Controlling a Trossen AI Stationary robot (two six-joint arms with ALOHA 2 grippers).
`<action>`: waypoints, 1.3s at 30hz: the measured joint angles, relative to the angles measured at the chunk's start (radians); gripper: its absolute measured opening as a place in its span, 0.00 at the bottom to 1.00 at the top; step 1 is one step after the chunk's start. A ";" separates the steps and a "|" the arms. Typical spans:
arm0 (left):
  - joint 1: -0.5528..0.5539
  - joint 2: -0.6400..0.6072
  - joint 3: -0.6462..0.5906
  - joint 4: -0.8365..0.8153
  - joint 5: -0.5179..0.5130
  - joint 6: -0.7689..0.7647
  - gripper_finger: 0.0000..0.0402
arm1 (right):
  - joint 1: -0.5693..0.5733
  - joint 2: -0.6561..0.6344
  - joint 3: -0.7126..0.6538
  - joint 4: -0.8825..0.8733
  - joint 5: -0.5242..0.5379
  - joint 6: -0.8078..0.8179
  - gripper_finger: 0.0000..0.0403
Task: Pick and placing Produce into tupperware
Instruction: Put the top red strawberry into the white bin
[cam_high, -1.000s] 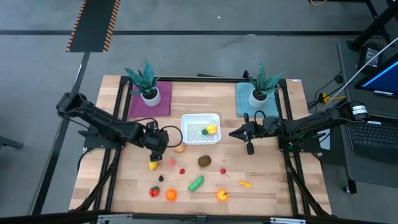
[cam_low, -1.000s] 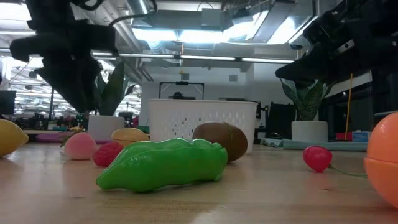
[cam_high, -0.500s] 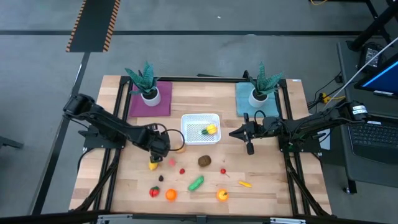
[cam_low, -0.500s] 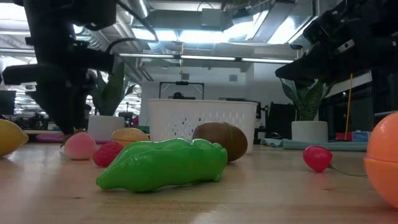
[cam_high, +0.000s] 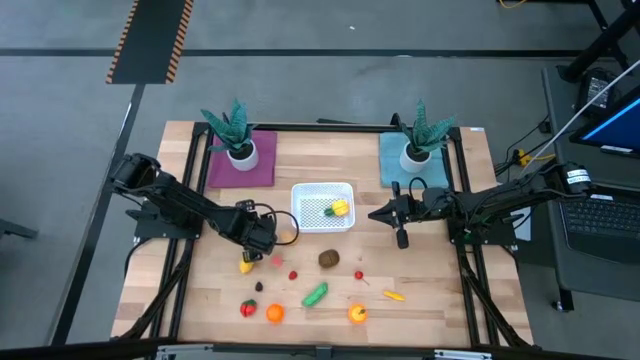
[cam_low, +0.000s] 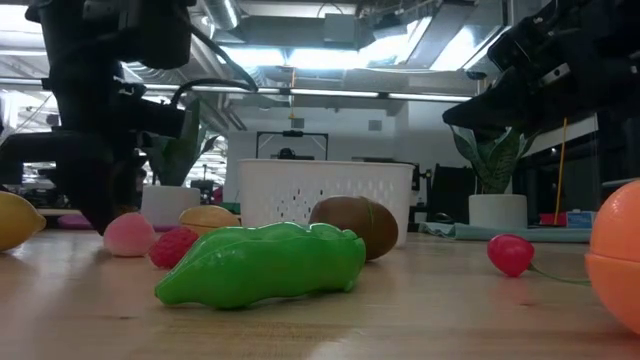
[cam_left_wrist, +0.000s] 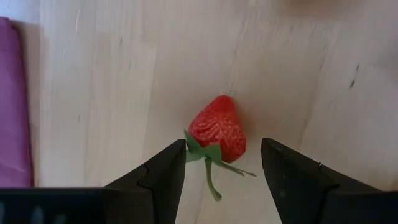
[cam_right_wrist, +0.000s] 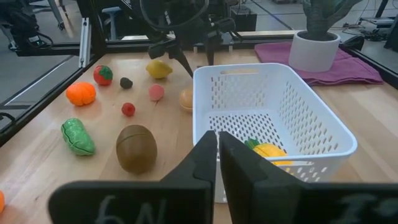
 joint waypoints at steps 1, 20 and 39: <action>0.000 0.000 0.000 0.001 0.000 0.000 0.50 | 0.000 0.000 0.000 0.000 0.000 0.000 0.06; 0.042 -0.001 0.000 0.022 -0.019 0.001 0.50 | 0.000 0.000 0.000 0.000 0.000 0.000 0.06; 0.042 -0.001 0.000 0.021 0.032 0.009 0.50 | 0.000 0.000 0.000 0.000 0.000 0.000 0.06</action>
